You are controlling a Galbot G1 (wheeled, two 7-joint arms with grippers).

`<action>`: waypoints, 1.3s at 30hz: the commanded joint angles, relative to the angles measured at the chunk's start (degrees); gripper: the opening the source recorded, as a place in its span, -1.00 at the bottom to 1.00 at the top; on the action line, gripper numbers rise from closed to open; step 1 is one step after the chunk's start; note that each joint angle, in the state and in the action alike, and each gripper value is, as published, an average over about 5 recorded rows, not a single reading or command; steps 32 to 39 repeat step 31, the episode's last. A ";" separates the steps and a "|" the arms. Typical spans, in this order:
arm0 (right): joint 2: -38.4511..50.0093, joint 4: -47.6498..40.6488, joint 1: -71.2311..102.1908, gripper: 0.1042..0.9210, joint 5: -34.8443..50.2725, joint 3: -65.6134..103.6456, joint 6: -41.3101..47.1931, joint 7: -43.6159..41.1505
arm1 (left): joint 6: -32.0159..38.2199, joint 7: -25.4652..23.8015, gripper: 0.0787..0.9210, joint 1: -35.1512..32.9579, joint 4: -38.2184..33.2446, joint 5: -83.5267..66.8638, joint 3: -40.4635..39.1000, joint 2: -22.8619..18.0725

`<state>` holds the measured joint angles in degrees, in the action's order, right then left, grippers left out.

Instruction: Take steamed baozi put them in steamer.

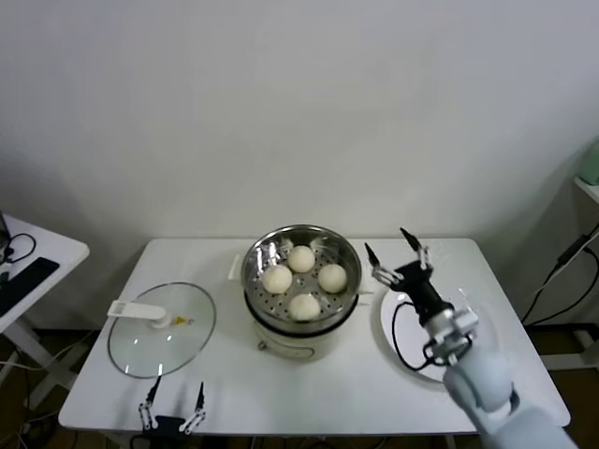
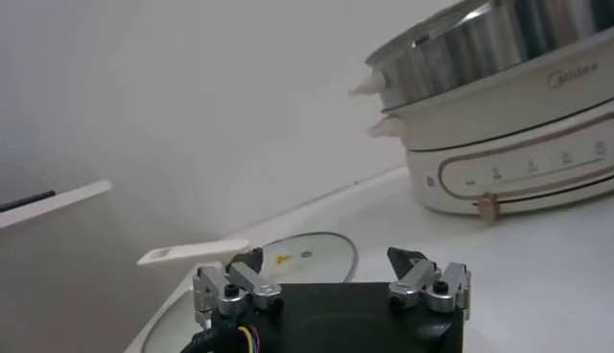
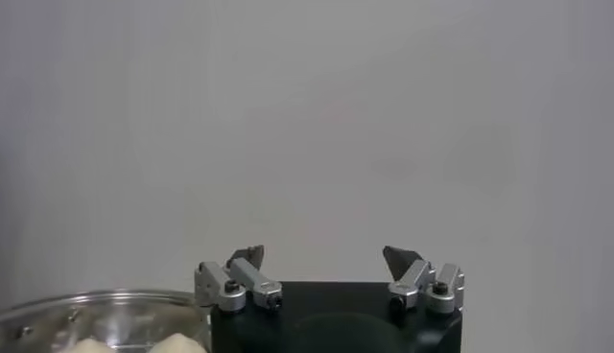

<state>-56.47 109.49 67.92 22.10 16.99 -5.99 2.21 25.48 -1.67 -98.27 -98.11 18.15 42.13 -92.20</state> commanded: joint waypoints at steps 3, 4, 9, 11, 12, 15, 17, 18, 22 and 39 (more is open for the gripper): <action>-22.25 -0.56 31.30 0.76 -10.40 14.72 -23.87 0.03 | 0.05 0.06 0.77 -0.33 -0.71 -0.81 -0.12 -0.15; -21.98 -1.11 31.95 0.76 -10.32 13.98 -24.69 0.52 | 0.06 0.06 0.77 -0.38 -0.81 -0.86 -0.15 -0.13; -20.90 -3.97 33.82 0.76 -10.26 11.02 -27.69 1.66 | 0.20 0.11 0.77 -0.53 -0.97 -0.98 -0.21 0.05; -21.09 -4.90 33.90 0.76 -10.32 10.74 -28.30 1.51 | 0.23 0.14 0.77 -0.55 -0.97 -1.11 -0.14 0.10; -21.16 -5.31 33.83 0.76 -10.32 10.65 -28.57 1.54 | 0.23 0.15 0.77 -0.57 -0.98 -1.23 -0.10 0.11; -21.30 -6.42 33.39 0.76 -10.28 10.54 -29.10 1.57 | 0.20 0.16 0.77 -0.61 -1.00 -1.49 0.04 0.11; -21.30 -7.03 33.08 0.76 -10.26 10.51 -29.28 1.55 | 0.18 0.16 0.77 -0.70 -1.09 -1.52 0.04 0.11; -21.28 -7.27 32.95 0.76 -10.24 10.49 -29.33 1.53 | 0.17 0.15 0.77 -0.76 -1.15 -1.51 0.02 0.10; -21.12 -7.87 32.56 0.76 -10.15 10.33 -29.37 1.50 | 0.18 0.13 0.77 -0.91 -1.26 -1.45 -0.13 0.04; -20.90 -8.18 32.36 0.76 -10.21 9.74 -29.25 1.45 | -0.02 0.00 0.77 -0.91 -1.44 -1.91 -0.36 -0.03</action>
